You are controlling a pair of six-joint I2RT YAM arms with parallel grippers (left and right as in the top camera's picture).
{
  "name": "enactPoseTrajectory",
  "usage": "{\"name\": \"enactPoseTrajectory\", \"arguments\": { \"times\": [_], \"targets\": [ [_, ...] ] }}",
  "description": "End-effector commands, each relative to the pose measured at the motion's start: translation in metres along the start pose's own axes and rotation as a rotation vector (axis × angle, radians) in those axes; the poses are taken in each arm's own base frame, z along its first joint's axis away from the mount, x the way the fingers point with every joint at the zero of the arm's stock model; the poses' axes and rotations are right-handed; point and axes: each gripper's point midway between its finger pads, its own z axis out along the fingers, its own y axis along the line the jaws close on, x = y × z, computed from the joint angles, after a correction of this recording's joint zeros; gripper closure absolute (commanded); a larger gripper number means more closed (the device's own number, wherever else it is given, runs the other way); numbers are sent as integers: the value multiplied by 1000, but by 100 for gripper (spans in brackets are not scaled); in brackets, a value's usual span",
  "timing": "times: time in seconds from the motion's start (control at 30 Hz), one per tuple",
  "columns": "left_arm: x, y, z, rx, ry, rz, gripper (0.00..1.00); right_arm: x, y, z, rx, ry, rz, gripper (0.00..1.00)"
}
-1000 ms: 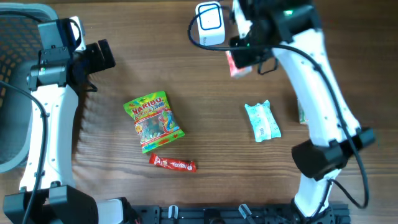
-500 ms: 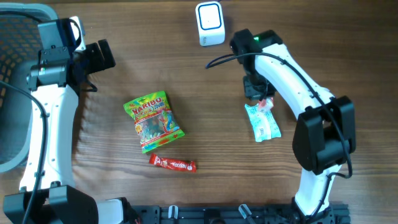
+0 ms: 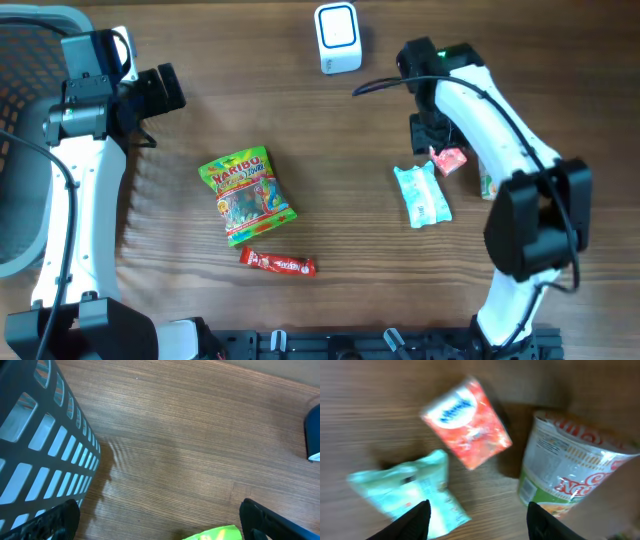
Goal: Scan the item barcode
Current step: 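Carry the Kleenex pack back right, set it down and release, then reach the right gripper to the red Nescafe stick below the Haribo bag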
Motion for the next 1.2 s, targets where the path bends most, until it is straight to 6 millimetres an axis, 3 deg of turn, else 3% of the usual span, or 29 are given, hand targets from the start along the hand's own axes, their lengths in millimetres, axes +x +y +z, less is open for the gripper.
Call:
{"name": "enactPoseTrajectory", "arguments": {
  "times": [0.0,0.1,0.2,0.3,0.37,0.47,0.57,0.6,0.7,0.9,1.07,1.17],
  "targets": [
    [-5,2,-5,5,-19,9,0,-7,55,-87,-370,-222,-99,40],
    [-5,2,-5,5,-19,9,0,0,103,-131,-626,-294,-177,41],
    [-5,2,-5,5,-18,9,0,8,139,-144,-705,-314,-257,41],
    [-5,2,-5,5,-19,9,0,18,179,-149,-734,-360,-344,39],
    [-5,2,-5,5,-18,9,0,28,207,-152,-756,-395,-414,29],
    [-5,2,-5,5,-19,9,0,45,245,-152,-780,-448,-513,28],
    [-5,2,-5,5,-18,9,0,61,272,-139,-729,-501,-575,28],
    [-5,2,-5,5,-19,9,0,82,284,-122,-640,-512,-661,35],
    [-5,2,-5,5,-18,9,0,115,289,-100,-539,-479,-779,41],
    [-5,2,-5,5,-19,9,0,171,286,-66,-358,-416,-927,43],
    [-5,2,-5,5,-18,9,0,184,269,-29,-284,-344,-948,53],
    [-5,2,-5,5,-19,9,0,184,264,-19,-258,-339,-948,59]
  ]
}}
